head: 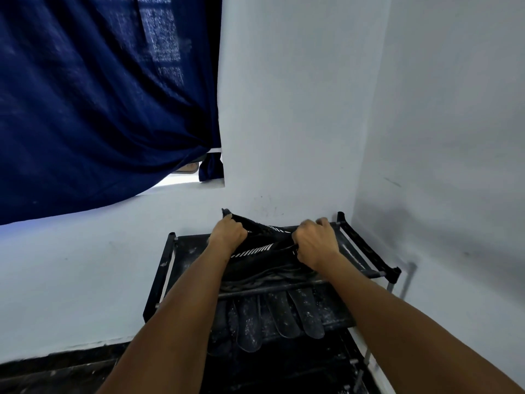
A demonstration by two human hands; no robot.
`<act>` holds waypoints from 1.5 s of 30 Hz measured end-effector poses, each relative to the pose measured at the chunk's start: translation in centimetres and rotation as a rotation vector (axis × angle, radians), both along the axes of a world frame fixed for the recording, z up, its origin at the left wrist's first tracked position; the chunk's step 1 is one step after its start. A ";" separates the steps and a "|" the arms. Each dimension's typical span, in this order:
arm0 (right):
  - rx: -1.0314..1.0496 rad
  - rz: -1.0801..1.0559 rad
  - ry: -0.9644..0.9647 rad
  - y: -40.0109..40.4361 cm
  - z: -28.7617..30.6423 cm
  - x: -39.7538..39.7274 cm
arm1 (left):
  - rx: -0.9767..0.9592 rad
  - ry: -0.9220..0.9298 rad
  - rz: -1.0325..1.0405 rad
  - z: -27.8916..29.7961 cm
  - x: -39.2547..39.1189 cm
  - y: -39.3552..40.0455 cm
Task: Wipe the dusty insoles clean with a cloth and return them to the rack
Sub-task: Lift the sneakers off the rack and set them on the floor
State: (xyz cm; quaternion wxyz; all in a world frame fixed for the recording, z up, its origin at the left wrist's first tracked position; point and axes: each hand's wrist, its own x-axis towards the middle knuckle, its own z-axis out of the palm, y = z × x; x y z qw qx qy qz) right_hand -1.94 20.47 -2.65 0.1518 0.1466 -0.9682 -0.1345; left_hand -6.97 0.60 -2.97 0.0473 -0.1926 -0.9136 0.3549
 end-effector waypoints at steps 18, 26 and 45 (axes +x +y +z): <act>-0.032 -0.225 -0.100 0.8 16.0 18.5 | 0.312 0.008 -0.122 14.2 22.2 6.7; 0.064 -0.378 -0.356 3.5 8.7 24.2 | 0.487 -0.280 -0.091 6.4 30.1 12.2; -0.145 -0.501 -0.813 13.4 -20.2 21.4 | 0.555 -0.707 0.158 -22.6 28.6 21.4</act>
